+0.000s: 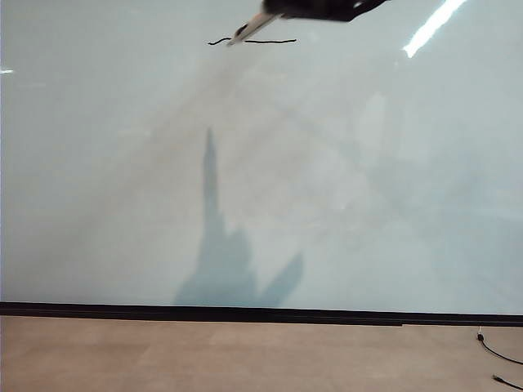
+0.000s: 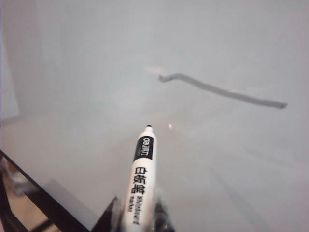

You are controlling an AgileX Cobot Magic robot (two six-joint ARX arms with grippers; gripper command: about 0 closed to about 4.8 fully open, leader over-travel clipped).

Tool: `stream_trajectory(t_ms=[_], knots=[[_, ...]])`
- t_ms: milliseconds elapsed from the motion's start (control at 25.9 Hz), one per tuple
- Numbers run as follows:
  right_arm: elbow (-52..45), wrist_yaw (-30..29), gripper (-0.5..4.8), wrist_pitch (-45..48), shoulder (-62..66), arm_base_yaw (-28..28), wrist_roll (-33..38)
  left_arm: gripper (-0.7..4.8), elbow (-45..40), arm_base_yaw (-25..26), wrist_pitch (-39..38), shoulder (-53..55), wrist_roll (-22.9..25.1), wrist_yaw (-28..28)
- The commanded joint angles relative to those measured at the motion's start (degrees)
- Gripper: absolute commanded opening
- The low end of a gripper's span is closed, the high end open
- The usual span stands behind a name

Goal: Pick up the pen on the shelf to the right of the whiteboard and write the letter Z.

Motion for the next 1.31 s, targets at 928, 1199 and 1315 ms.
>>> stream_trajectory(t_ms=[928,1199,1315], knots=[[11.63,3.76,-0.07,-5.03,20.35,1.18,-1.68,-0.04,0.13,-0.02,0.31,0.02,0.24,0.02],[11.67,5.07,-0.07,-3.76,20.35,0.02,-1.90,-0.04,0.13,-0.02,0.31,0.02,0.24,0.02],[11.67,6.86,-0.07,-4.20,19.58,0.04,-2.80,-0.05,0.13,0.00,0.31,0.02,0.24,0.02]])
